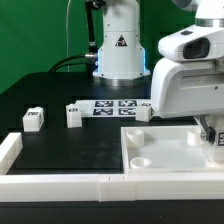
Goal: Assemble one leg
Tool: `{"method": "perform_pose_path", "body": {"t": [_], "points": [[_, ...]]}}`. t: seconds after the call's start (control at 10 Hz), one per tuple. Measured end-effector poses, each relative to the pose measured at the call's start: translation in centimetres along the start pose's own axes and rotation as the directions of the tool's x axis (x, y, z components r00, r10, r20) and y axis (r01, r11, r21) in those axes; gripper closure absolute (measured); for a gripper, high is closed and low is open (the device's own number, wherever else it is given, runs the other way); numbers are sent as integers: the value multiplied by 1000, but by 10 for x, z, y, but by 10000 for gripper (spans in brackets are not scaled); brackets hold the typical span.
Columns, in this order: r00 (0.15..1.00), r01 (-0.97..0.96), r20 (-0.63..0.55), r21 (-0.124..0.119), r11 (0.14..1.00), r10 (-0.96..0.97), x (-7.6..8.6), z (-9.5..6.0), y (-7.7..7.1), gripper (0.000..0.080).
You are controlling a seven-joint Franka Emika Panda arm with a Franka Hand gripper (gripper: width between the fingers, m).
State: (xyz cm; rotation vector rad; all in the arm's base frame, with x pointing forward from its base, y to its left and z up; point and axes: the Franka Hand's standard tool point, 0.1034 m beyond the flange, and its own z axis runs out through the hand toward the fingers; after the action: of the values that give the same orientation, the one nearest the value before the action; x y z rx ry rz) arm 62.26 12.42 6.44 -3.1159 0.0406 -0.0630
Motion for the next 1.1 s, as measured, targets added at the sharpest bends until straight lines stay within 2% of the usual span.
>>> {"method": "perform_pose_path", "body": {"t": [0.2,0.4,0.5,0.6,0.7,0.8,0.9,1.0,1.1], "points": [[960,-279,1,-4,960,279,1,0,1,511],[887,-461,-3,-8,887,461,3,1,1,509],[808,-589,-8,-9,808,589,4,0,2,509],[742,-670,-17,-10,742,670,7,0,2,509],[733,-680,-18,-9,733,680,9,0,3,509],[671,-741,-11,-3,671,741,9,1,4,509],[687,-727,-12,-3,687,727,9,1,3,442],[708,-706,-11,-2,708,706,9,1,3,442],[710,-704,-12,-2,710,704,9,1,3,261]]}}
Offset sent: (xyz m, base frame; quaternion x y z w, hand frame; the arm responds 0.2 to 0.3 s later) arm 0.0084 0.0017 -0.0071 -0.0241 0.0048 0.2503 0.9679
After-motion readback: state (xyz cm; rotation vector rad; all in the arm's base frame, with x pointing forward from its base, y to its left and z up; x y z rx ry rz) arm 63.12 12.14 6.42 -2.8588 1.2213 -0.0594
